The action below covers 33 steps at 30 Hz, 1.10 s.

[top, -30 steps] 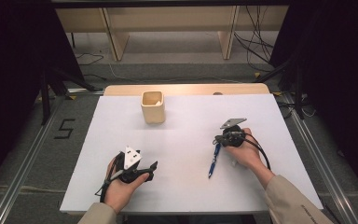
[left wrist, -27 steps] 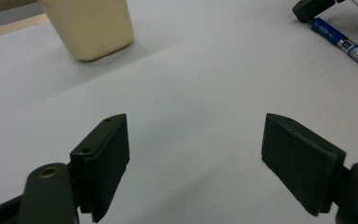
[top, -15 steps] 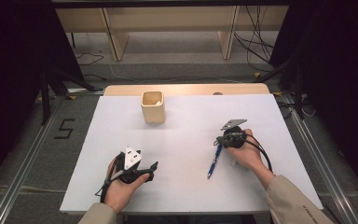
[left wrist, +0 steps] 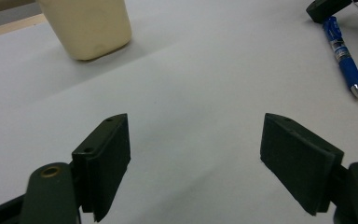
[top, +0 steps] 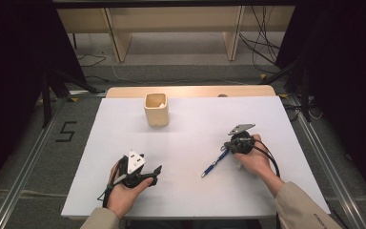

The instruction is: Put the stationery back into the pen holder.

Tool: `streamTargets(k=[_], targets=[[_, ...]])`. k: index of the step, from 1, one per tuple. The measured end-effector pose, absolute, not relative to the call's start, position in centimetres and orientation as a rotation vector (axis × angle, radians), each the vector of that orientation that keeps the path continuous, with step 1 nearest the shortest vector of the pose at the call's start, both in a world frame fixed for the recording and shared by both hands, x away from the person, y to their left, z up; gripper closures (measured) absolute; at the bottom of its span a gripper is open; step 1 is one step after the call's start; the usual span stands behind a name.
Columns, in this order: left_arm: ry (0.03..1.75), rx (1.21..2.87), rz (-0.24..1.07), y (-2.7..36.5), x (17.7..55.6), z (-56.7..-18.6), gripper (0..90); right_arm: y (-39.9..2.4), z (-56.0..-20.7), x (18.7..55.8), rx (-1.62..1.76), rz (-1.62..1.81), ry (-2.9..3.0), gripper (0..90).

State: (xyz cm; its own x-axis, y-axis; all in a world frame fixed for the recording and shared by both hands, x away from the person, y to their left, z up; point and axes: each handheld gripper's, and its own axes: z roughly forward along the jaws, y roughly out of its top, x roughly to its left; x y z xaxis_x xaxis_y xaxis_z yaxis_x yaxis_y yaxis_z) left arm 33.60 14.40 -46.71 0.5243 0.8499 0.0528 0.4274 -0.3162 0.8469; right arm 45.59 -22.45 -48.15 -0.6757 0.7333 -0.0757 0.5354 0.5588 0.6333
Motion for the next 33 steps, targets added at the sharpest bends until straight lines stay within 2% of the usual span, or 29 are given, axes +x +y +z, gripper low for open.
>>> streamTargets(k=[17,27,31,33], targets=[[1.005,1.956,0.636,13.8,33.4,-46.5,26.2,-22.7,-48.1,44.8,1.072,0.826,2.459,90.0],[0.921,1.987,0.598,11.9,33.4,-46.1,29.7,-22.9,-47.9,44.5,1.069,0.875,2.44,90.0],[0.88,1.996,0.556,10.4,33.4,-46.2,32.6,-23.2,-47.4,44.2,1.06,0.938,2.399,85.5],[0.863,1.997,0.533,9.6,33.4,-46.2,33.7,-23.4,-47.2,44.0,1.055,0.963,2.369,80.0]])
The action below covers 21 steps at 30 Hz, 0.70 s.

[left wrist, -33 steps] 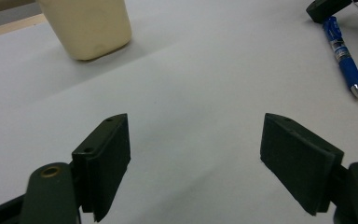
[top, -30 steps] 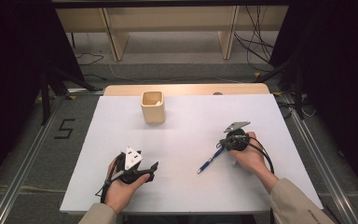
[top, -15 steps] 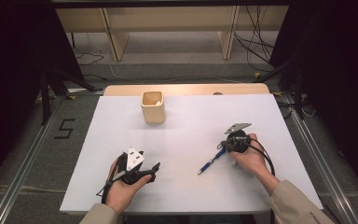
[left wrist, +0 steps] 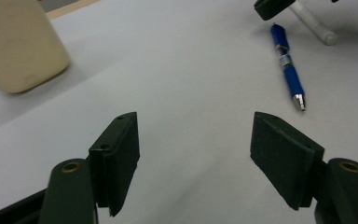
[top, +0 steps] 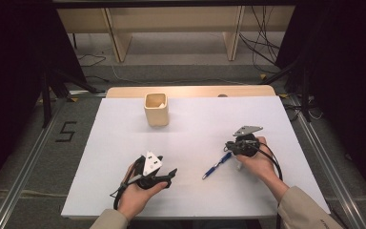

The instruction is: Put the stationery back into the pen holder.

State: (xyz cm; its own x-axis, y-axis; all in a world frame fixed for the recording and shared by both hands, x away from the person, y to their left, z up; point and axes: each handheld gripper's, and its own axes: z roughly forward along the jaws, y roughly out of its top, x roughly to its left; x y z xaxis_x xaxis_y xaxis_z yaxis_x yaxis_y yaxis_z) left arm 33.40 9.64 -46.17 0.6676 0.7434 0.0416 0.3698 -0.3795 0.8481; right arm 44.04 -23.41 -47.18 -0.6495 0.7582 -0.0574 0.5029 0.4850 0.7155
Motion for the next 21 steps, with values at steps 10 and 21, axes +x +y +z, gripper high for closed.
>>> streamTargets(k=[10,21], targets=[[0.799,2.049,0.418,3.0,34.2,-46.7,38.3,-24.8,-46.6,42.1,1.115,1.038,2.267,53.1],[0.768,2.152,0.411,-2.7,36.2,-48.7,47.0,-25.9,-46.4,40.9,1.167,1.069,2.227,42.5]])
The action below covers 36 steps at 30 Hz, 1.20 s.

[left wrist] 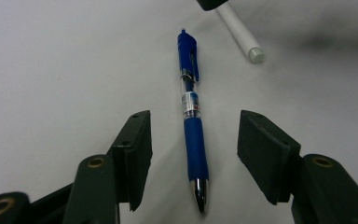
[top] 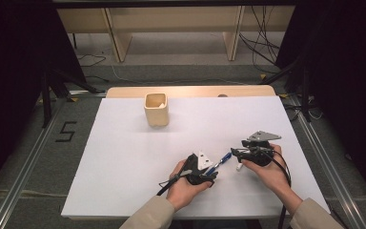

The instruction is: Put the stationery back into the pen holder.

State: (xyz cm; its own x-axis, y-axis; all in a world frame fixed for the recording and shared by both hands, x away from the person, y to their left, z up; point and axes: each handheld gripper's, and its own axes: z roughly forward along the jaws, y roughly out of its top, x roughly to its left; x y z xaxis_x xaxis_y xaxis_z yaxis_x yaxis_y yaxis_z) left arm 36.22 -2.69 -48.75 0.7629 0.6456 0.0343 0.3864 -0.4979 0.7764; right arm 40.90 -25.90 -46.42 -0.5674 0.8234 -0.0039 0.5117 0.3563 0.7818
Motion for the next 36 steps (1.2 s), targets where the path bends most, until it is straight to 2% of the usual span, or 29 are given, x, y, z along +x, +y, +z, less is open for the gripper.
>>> streamTargets(k=[22,36], targets=[[0.749,2.229,0.364,-3.46,36.98,-49.11,65.7,-25.76,-46.46,40.98,1.163,1.077,2.22,42.2],[0.784,2.218,0.338,-3.56,36.99,-49.12,70.4,-25.72,-46.5,40.98,1.168,1.074,2.222,42.3]])
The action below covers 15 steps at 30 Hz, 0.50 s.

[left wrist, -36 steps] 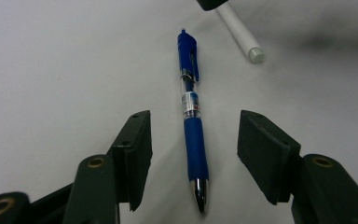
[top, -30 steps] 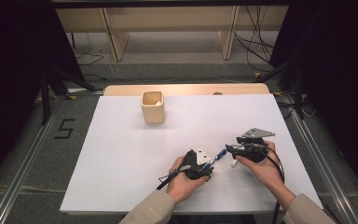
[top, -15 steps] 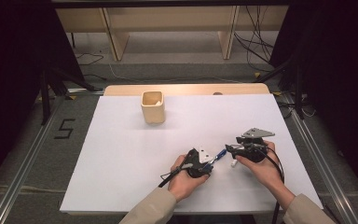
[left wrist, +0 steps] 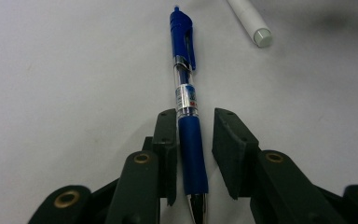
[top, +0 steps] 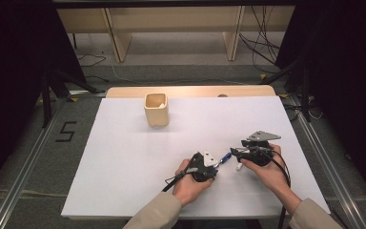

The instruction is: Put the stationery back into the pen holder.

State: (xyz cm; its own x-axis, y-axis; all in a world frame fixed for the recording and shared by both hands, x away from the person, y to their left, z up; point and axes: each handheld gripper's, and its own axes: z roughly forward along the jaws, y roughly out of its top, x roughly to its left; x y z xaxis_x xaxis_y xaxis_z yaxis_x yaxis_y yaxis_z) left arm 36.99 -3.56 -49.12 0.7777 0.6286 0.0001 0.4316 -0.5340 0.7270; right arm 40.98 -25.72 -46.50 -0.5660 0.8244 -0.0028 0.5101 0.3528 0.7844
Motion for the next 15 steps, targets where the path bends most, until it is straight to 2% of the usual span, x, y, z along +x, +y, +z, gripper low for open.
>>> streamTargets(k=[15], targets=[[0.81,2.212,0.35,-3.68,37.06,-49.09,75.7,-25.65,-46.54,40.97,1.168,1.072,2.226,42.2]])
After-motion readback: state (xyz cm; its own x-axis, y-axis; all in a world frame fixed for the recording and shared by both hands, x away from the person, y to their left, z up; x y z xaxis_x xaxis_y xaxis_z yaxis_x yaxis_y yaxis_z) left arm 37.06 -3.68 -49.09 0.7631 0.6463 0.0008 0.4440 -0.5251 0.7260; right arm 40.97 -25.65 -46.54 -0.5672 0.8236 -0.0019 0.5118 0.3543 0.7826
